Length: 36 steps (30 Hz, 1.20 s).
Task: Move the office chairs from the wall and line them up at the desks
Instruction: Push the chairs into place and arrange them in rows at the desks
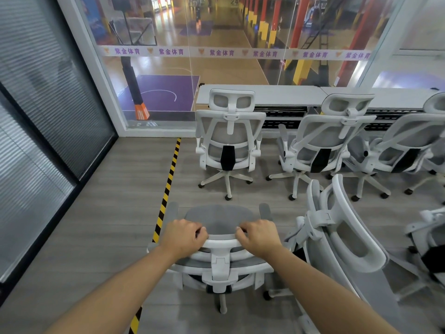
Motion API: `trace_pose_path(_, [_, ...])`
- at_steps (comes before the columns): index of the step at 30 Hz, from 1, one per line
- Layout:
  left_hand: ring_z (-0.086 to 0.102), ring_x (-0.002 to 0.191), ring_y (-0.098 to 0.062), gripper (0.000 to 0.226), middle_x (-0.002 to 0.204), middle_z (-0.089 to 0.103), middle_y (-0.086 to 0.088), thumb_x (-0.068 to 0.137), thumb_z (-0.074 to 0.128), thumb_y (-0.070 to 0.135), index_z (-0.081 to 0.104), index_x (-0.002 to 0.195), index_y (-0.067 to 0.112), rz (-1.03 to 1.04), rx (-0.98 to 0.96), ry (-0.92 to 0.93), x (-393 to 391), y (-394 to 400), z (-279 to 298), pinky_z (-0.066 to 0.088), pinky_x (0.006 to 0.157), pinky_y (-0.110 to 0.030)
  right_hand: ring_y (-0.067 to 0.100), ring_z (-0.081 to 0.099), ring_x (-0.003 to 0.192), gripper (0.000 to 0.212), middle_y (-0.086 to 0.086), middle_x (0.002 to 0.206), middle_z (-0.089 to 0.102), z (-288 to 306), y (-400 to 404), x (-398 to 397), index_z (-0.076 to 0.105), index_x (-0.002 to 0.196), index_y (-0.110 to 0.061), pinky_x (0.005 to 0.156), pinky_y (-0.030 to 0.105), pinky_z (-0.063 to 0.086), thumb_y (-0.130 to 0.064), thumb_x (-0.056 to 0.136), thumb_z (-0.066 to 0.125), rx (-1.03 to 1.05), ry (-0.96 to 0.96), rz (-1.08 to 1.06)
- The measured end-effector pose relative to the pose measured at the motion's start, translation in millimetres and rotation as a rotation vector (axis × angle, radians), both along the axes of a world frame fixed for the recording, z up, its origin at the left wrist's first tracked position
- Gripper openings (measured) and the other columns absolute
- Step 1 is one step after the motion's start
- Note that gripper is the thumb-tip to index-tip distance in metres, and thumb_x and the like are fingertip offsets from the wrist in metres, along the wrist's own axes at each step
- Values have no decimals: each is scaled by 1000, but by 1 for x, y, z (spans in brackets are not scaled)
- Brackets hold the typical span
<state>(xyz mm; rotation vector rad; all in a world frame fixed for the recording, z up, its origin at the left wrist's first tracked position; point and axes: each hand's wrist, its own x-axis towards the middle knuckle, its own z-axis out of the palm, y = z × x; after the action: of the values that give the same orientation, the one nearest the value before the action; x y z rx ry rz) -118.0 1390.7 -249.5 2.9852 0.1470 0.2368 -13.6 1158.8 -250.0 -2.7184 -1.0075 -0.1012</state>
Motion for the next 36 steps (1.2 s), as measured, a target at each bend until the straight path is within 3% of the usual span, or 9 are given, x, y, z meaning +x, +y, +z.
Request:
trace_pose_path(5, [49, 45, -11, 52, 50, 52, 5, 89, 24, 47, 60, 63, 19, 6, -20, 15, 0, 2, 0, 41, 44, -25, 21, 41, 44, 52, 2, 46, 48, -1, 2, -1, 51, 59, -12, 44, 28, 24, -48, 86, 27, 7, 12, -11])
trace_pose_path(10, [48, 46, -9, 54, 53, 52, 7, 88, 20, 50, 60, 66, 23, -15, -28, 19, 0, 1, 2, 31, 44, -22, 22, 46, 46, 54, 4, 50, 51, -1, 2, 0, 52, 60, -12, 45, 29, 29, -49, 86, 23, 11, 28, -12])
trace_pose_path(17, [47, 46, -9, 53, 53, 52, 7, 87, 18, 52, 58, 66, 24, -9, -40, 37, -1, 2, 4, 33, 44, -22, 20, 40, 45, 55, 5, 50, 52, -1, 2, -2, 55, 61, -11, 45, 29, 24, -49, 86, 22, 3, 7, 0])
trace_pose_path(22, [45, 47, -9, 55, 55, 52, 6, 84, 14, 53, 57, 67, 24, 2, -43, 88, -1, 1, 8, 31, 45, -23, 20, 34, 44, 54, 1, 46, 41, 2, 3, -3, 51, 59, -11, 44, 28, 21, -49, 85, 22, 9, 27, -5])
trace_pose_path(27, [49, 53, -12, 38, 62, 59, 2, 94, 39, 40, 61, 70, 19, 13, -130, 226, 11, -8, 28, 34, 47, -26, 22, 49, 54, 44, 2, 58, 54, 16, -5, 4, 53, 68, -15, 50, 34, 36, -45, 95, 34, -6, 197, 38])
trace_pose_path(31, [53, 58, -12, 32, 66, 58, 5, 98, 40, 36, 53, 72, 23, -76, -159, 281, 39, -38, 54, 36, 49, -29, 19, 52, 64, 27, -3, 70, 57, 33, -40, 25, 52, 78, -19, 54, 33, 36, -34, 99, 40, 42, 273, -85])
trace_pose_path(33, [52, 62, -15, 31, 68, 54, 6, 98, 39, 35, 50, 73, 21, -120, -112, 248, 57, -62, 64, 33, 50, -31, 22, 52, 68, 26, -2, 73, 58, 42, -70, 39, 53, 82, -18, 60, 34, 37, -32, 100, 40, 35, 230, -183])
trace_pose_path(36, [53, 69, -20, 29, 72, 54, 5, 97, 37, 35, 49, 75, 21, -174, -61, 219, 86, -103, 69, 43, 58, -34, 27, 56, 69, 30, 3, 72, 60, 52, -122, 59, 54, 80, -14, 63, 37, 43, -32, 101, 44, 68, 134, -309])
